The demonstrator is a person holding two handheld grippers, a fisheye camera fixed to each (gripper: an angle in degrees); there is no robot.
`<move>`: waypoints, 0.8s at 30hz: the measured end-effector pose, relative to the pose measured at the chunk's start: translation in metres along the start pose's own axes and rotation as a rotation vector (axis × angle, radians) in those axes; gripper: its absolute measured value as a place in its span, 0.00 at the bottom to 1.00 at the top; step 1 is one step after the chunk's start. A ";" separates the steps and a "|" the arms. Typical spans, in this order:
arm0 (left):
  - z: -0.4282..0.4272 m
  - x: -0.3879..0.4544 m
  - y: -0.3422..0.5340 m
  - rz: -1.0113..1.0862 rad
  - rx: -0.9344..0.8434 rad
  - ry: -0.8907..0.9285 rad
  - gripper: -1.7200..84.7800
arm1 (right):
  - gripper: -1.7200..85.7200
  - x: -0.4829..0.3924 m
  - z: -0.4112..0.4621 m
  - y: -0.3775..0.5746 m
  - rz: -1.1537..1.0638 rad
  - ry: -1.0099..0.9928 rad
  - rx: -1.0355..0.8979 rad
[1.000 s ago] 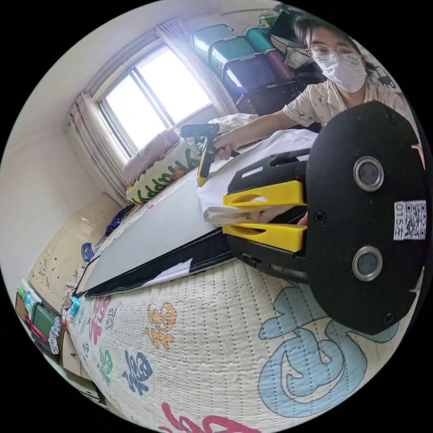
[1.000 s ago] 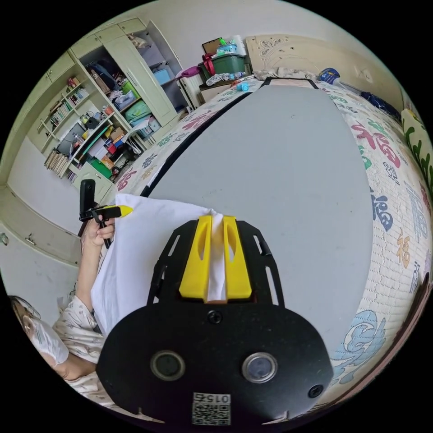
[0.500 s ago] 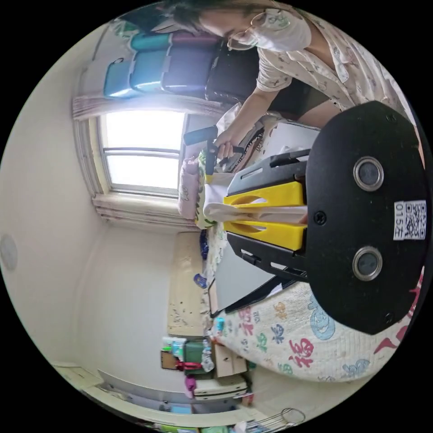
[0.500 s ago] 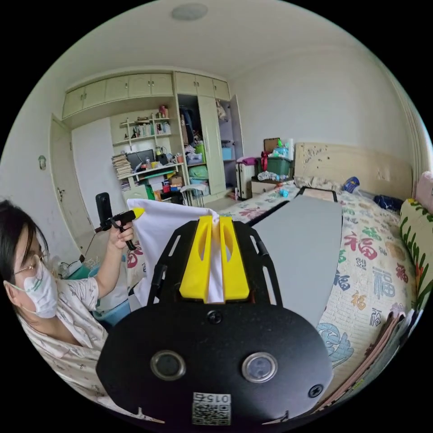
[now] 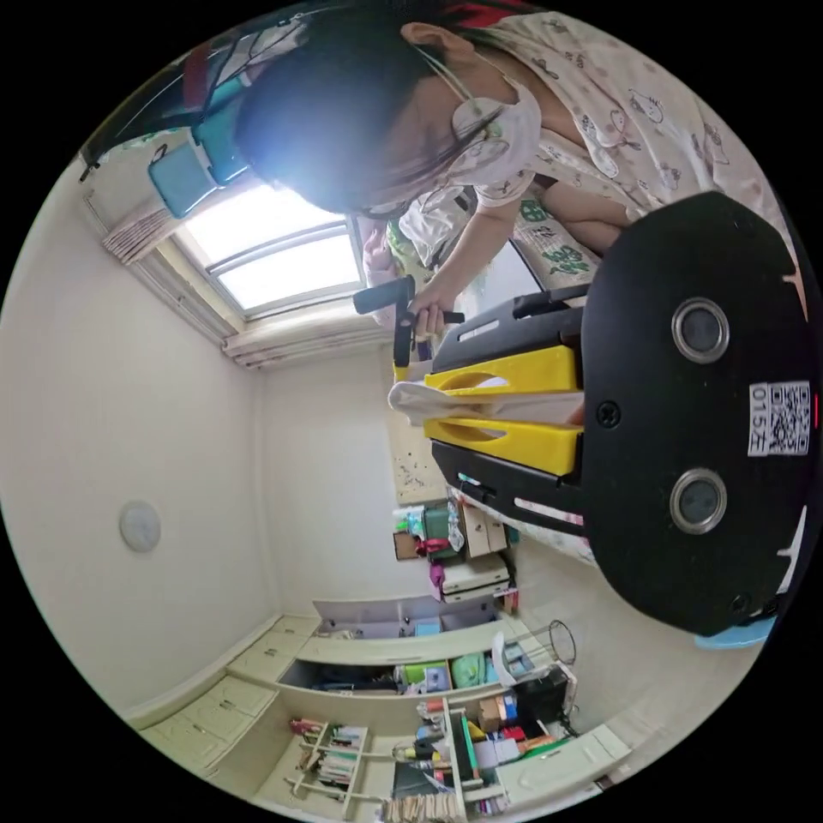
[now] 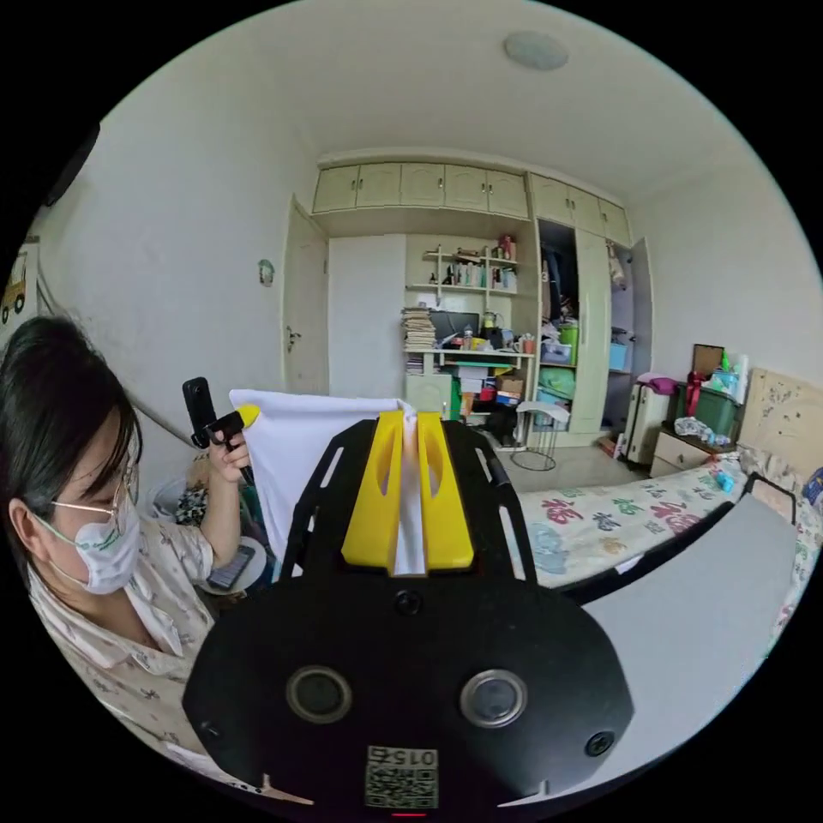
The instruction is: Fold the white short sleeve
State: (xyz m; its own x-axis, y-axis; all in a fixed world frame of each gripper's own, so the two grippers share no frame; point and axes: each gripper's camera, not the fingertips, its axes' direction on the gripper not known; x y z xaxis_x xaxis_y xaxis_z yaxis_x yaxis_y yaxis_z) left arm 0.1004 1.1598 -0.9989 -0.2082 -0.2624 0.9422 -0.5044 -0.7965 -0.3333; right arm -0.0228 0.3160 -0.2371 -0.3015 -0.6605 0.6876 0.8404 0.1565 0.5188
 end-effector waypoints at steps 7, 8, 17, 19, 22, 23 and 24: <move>-0.180 -0.043 0.013 -0.149 -0.032 -0.258 0.04 | 0.06 -0.017 0.138 0.080 -0.077 -0.192 -0.216; -0.198 -0.055 0.014 -0.180 -0.043 -0.282 0.03 | 0.06 -0.015 0.159 0.093 -0.072 -0.213 -0.251; -0.239 -0.139 -0.008 -0.232 -0.134 -0.304 0.03 | 0.05 0.038 0.239 0.168 -0.039 -0.324 -0.347; -0.243 -0.145 -0.022 -0.196 -0.138 -0.279 0.03 | 0.05 0.046 0.241 0.174 -0.047 -0.338 -0.345; -0.248 -0.161 -0.043 -0.162 -0.106 -0.214 0.03 | 0.04 0.055 0.244 0.180 -0.089 -0.324 -0.349; -0.252 -0.171 -0.050 -0.175 -0.091 -0.203 0.03 | 0.04 0.058 0.245 0.179 -0.108 -0.317 -0.347; -0.254 -0.176 -0.053 -0.180 -0.083 -0.200 0.03 | 0.04 0.060 0.247 0.178 -0.115 -0.316 -0.343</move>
State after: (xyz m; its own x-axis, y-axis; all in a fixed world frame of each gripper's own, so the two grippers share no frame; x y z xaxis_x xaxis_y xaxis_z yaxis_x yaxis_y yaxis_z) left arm -0.0488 1.3871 -1.1558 0.0566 -0.2294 0.9717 -0.5865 -0.7952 -0.1536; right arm -0.0023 0.4854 0.0221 -0.4790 -0.3956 0.7836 0.8775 -0.1909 0.4400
